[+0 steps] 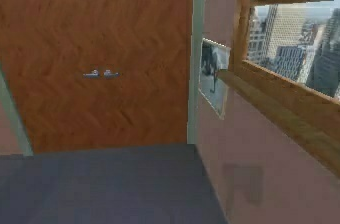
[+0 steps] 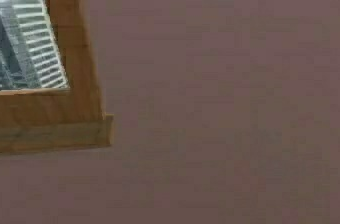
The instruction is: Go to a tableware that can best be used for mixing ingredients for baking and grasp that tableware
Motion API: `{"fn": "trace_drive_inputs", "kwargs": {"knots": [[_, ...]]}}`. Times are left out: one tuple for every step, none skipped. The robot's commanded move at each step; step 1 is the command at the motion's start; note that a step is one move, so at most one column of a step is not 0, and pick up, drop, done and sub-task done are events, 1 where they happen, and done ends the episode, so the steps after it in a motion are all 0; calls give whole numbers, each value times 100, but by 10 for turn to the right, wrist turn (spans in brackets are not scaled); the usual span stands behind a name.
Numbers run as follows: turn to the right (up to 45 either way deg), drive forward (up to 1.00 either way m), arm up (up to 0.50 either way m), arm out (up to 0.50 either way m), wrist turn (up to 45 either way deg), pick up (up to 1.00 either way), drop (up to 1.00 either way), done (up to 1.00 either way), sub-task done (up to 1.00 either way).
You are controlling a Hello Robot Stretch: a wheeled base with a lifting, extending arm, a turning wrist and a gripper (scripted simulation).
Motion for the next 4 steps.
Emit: {"fn": "trace_drive_inputs", "kwargs": {"knots": [[-360,0,0,0,0,0,0,0,0],[0,40,0,0,0,0,0,0,0],[-90,0,0,0,0,0,0,0,0],[0,100,0,0,0,0,0,0,0]]}}
